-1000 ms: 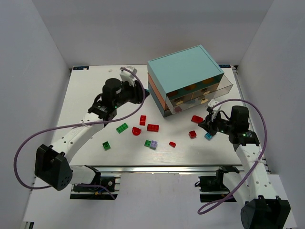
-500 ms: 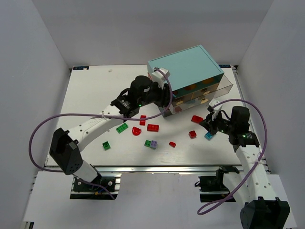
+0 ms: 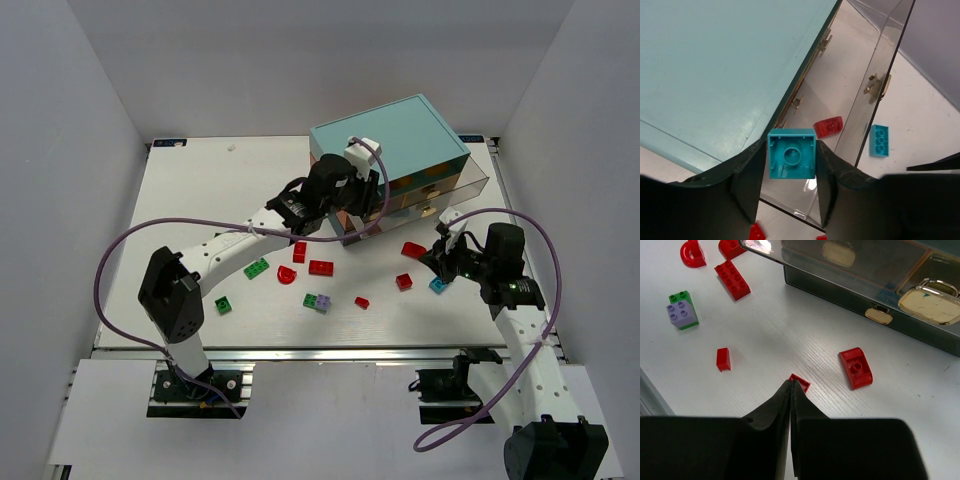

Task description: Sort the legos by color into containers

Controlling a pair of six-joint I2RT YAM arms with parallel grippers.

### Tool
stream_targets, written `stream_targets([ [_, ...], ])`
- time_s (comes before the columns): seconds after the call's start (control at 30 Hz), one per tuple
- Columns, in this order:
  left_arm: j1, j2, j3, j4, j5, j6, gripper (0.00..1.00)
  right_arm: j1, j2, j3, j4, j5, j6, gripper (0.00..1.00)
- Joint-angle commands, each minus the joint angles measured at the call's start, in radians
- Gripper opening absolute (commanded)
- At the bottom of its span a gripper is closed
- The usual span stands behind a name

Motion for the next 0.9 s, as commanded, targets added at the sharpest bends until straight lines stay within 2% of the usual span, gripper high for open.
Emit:
stream_targets([
  [0.0, -0.004, -0.027, 0.046, -0.006, -0.051, 0.007, 0.55, -0.005, -0.013, -0.003, 0.033, -0.012, 0.01, 0.15],
  [0.03, -0.004, -0.029, 0.052, -0.007, -0.049, 0.009, 0.61, -0.001, -0.013, -0.003, 0.033, -0.012, 0.011, 0.19],
  [0.07, -0.004, -0.027, 0.057, -0.007, -0.049, 0.007, 0.62, -0.004, -0.01, -0.003, 0.033, -0.012, 0.013, 0.25],
  [0.2, -0.004, -0.046, 0.063, -0.004, -0.034, 0.001, 0.64, -0.002, -0.006, -0.003, 0.034, -0.012, 0.016, 0.35],
  [0.37, -0.004, -0.093, 0.057, 0.0, -0.028, 0.0, 0.64, -0.002, 0.001, -0.003, 0.042, -0.009, 0.022, 0.38],
  [0.43, -0.004, -0.136, 0.044, -0.004, -0.031, -0.002, 0.61, -0.033, 0.006, 0.0, 0.042, 0.001, 0.023, 0.38],
  [0.53, 0.007, -0.252, -0.026, -0.007, -0.056, 0.007, 0.4, -0.042, 0.004, 0.001, 0.045, 0.026, 0.025, 0.35],
  [0.57, 0.007, -0.291, -0.087, -0.01, -0.062, 0.009, 0.25, -0.044, 0.004, 0.001, 0.046, 0.032, 0.02, 0.33],
  [0.63, 0.016, -0.427, -0.168, -0.02, -0.138, 0.021, 0.14, -0.045, 0.017, -0.001, 0.043, 0.06, 0.007, 0.26],
  [0.67, 0.016, -0.479, -0.266, -0.018, -0.172, 0.047, 0.09, -0.044, 0.024, 0.002, 0.042, 0.086, -0.013, 0.24],
  [0.7, 0.016, -0.53, -0.316, -0.013, -0.198, 0.058, 0.09, -0.044, 0.033, 0.014, 0.024, 0.1, -0.026, 0.24],
  [0.77, 0.016, -0.671, -0.461, -0.003, -0.288, 0.088, 0.13, -0.045, 0.063, 0.023, 0.008, 0.129, -0.073, 0.3],
  [0.8, 0.016, -0.711, -0.506, 0.002, -0.313, 0.096, 0.29, -0.044, 0.091, 0.027, -0.003, 0.158, -0.096, 0.35],
  [0.83, 0.016, -0.75, -0.544, 0.005, -0.356, 0.105, 0.4, -0.044, 0.108, 0.033, -0.03, 0.178, -0.116, 0.49],
  [0.87, 0.016, -0.806, -0.578, 0.011, -0.371, 0.124, 0.52, -0.042, 0.125, 0.037, -0.039, 0.207, -0.137, 0.54],
])
